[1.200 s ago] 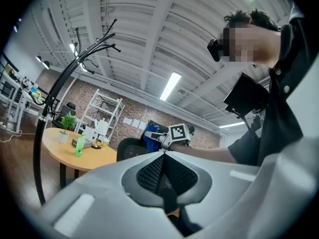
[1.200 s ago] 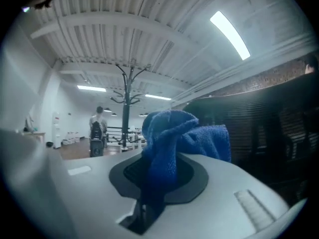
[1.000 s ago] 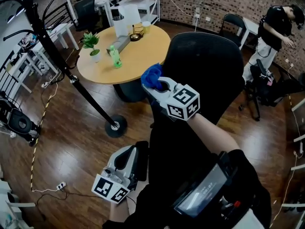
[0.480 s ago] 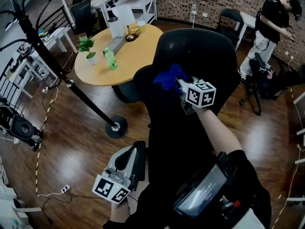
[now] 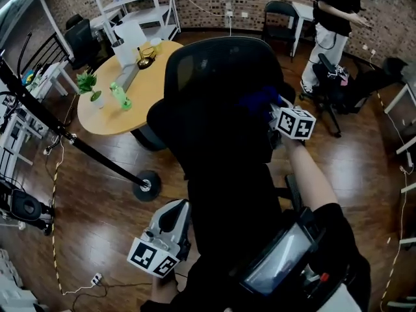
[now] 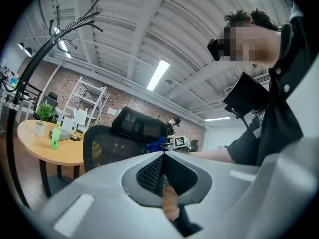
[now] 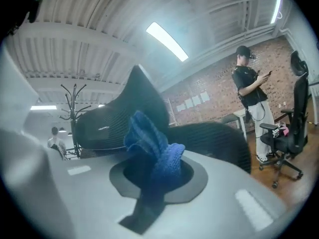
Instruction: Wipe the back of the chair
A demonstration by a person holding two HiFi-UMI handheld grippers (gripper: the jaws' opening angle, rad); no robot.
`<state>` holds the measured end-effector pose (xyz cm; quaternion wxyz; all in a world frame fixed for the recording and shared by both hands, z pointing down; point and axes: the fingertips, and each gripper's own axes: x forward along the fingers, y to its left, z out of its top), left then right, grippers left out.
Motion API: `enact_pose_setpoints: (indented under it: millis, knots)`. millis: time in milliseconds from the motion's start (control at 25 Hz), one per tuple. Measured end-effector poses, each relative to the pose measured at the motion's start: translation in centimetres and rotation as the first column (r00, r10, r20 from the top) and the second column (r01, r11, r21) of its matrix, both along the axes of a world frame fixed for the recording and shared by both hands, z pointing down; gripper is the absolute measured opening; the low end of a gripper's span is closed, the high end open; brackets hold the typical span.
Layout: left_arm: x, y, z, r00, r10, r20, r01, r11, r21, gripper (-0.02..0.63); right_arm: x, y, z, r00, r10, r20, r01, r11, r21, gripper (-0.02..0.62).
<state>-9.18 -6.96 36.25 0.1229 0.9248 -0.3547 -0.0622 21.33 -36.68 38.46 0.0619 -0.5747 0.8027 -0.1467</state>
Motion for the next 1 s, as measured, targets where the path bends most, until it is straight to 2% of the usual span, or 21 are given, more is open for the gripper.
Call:
enact_pose_setpoints:
  millis: [120,320,400,480,560,760,880,1000]
  knots:
    - [1.0,-0.1,0.0,1.000,0.024,0.006,-0.024,1.000,-0.006,0.005,4.6,0.4,0.0,0.997,0.072,-0.006,-0.072,0.997,-0.010,0.054]
    - [2.1,-0.3,0.3,0.999,0.052,0.004,-0.052,0.999,-0.007,0.005,10.7,2.1,0.0,0.979,0.197,0.057,-0.196,0.980,-0.017,0.054]
    - [2.4,-0.4,0.5,0.998,0.066,0.002,-0.066,0.998,-0.010,0.005,12.4,3.6,-0.3,0.965,0.259,0.038,-0.259,0.966,-0.005,0.054]
    - [2.8,-0.5,0.5,0.997,0.081,-0.004,-0.081,0.997,-0.012,0.005,13.9,5.3,-0.9,0.939,0.345,-0.003,-0.345,0.939,0.017,0.054]
    - [3.1,-0.6,0.5,0.995,0.094,-0.012,-0.094,0.995,-0.011,0.005,14.4,6.4,-1.1,0.920,0.391,-0.019,-0.390,0.920,0.032,0.054]
    - [2.7,-0.5,0.5,0.996,0.090,-0.016,-0.090,0.996,-0.013,0.005,11.1,5.6,2.0,0.943,0.322,-0.082,-0.325,0.945,-0.022,0.054]
    - [1.0,-0.3,0.7,0.999,0.044,-0.008,-0.045,0.999,-0.024,0.005,6.7,3.8,4.7,0.959,0.248,-0.136,-0.259,0.963,-0.067,0.055]
    - [-1.3,0.0,1.0,1.000,-0.012,-0.002,0.012,0.999,-0.033,0.005,1.5,2.2,6.4,0.971,0.185,-0.151,-0.200,0.975,-0.092,0.054]
